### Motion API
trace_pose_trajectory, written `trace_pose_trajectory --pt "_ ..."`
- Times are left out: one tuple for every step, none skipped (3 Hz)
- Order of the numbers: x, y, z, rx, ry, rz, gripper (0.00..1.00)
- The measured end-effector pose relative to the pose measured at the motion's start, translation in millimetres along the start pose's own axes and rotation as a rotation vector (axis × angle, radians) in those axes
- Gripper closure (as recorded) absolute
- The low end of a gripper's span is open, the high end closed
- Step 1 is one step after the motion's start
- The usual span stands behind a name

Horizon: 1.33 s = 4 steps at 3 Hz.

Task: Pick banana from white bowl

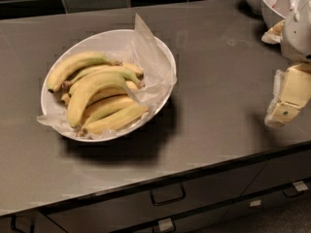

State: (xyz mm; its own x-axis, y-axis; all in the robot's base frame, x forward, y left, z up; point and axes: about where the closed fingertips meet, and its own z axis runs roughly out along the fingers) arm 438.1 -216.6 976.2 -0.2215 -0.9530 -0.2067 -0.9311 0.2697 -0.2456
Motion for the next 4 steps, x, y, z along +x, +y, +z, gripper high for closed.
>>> trace_pose_trajectory --pt "0 0 0 0.0 0.0 0.0 0.0" --pt "-29 -2 -10 0.032 0.011 -0.087 0.0" --pt "-83 2 -24 0.054 -0.003 -0.24 0.0" --pt "-134 15 -38 0.053 -0.06 -0.395 0.0"
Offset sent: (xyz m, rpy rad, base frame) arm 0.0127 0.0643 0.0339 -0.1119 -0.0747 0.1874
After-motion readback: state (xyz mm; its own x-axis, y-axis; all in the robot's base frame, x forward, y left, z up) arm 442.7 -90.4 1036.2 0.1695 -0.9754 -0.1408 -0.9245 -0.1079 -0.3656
